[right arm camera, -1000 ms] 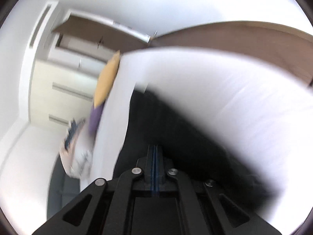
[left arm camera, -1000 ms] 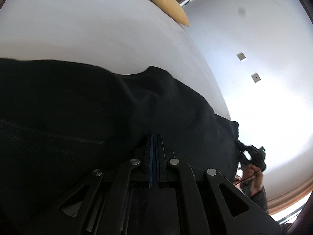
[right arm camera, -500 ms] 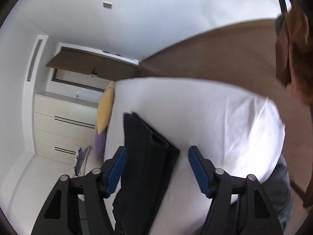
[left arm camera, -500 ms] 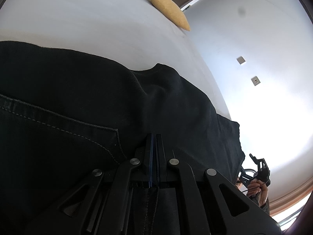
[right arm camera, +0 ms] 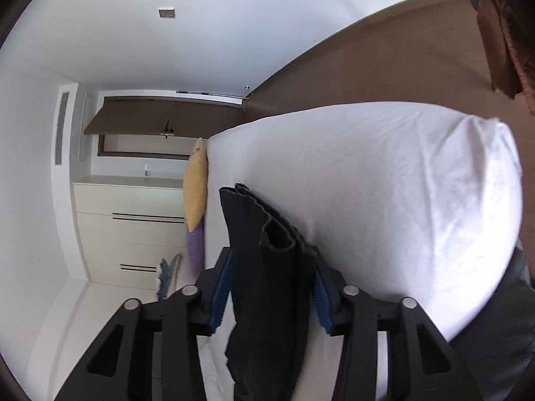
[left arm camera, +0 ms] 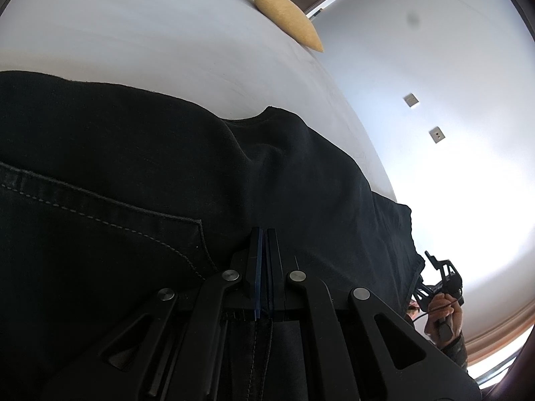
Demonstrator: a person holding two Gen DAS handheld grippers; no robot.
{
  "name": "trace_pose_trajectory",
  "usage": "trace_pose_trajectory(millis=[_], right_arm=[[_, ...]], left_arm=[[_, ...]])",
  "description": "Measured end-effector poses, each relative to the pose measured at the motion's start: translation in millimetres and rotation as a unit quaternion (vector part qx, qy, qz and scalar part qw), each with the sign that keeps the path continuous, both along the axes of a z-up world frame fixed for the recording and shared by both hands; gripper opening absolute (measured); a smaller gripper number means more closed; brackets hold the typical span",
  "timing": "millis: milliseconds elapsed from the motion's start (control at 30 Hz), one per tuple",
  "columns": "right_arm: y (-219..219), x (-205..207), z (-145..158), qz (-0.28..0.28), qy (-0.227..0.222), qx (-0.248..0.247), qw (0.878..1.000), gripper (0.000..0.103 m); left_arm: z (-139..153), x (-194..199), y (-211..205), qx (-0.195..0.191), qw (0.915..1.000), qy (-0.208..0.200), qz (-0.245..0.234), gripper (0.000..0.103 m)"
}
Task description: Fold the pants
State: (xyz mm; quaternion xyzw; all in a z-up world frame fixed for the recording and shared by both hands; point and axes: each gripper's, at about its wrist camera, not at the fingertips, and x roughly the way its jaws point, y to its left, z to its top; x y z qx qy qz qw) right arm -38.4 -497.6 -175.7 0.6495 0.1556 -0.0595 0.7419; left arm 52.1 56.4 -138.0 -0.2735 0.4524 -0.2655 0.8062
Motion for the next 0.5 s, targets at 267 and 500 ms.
trace_pose_trajectory(millis=[267,500], right_arm=[[-1,12,2,0.003,0.022,-0.034,0.999,0.012],[30,27,48,0.035,0.04,-0.148,0.988,0.012]], left_arm=[[0,0,0,-0.002,1.0,0.001,0.0,0.002],[0,0,1,-0.005,1.0,0.0,-0.001,0.002]])
